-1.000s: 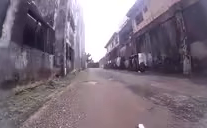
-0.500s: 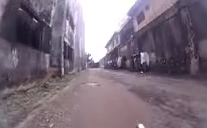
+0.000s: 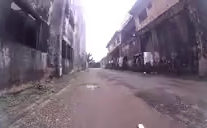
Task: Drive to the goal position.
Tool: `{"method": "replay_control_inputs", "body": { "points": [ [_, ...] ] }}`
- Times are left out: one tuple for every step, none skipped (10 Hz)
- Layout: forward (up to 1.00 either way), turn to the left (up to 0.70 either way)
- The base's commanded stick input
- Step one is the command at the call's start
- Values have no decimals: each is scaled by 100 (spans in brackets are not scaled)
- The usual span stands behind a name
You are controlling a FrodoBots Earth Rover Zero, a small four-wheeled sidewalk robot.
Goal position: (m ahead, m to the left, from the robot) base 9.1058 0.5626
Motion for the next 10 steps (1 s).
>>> {"method": "replay_control_inputs", "body": {
  "points": [
    [70,0],
    [70,0],
    [70,0],
    [70,0],
    [70,0],
    [70,0],
    [70,0],
    [70,0],
    [70,0],
    [70,0]
  ]
}}
